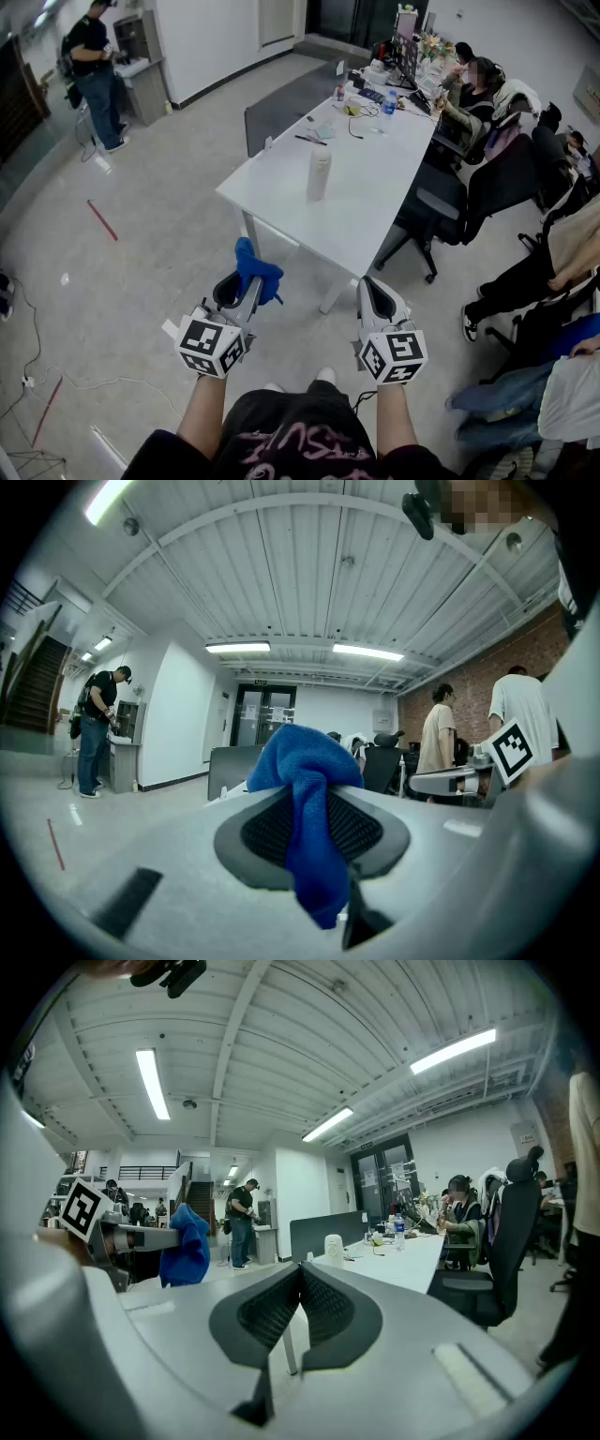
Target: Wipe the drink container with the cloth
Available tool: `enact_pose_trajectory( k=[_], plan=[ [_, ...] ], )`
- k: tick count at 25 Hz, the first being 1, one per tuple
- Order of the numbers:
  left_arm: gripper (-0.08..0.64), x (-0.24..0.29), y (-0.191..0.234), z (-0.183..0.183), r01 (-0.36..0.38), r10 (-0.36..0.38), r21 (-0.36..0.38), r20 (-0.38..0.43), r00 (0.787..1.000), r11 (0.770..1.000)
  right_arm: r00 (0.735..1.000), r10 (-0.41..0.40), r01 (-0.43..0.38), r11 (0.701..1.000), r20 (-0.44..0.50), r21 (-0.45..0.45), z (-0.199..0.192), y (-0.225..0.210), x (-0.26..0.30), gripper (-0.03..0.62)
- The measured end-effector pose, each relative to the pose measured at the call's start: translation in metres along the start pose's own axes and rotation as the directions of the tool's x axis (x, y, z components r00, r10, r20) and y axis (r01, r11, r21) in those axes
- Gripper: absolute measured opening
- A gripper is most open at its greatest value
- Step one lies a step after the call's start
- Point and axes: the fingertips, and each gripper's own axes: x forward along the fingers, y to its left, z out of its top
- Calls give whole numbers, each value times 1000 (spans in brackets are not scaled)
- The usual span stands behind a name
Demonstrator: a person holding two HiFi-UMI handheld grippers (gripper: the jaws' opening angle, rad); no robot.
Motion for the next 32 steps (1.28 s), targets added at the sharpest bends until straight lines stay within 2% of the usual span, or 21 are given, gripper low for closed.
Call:
enact_pose_trajectory(
  k=[16,32],
  plan=[
    [89,-5,-3,-5,23,-23,-7,-8,1000,1000,1000,8,-8,1000,11,-6,1,8,-3,-5],
    [89,-19,-1,-14,56,-56,-31,-13,998,998,999,-35,35,999,-12,-6,-10,18,-18,-3]
  ],
)
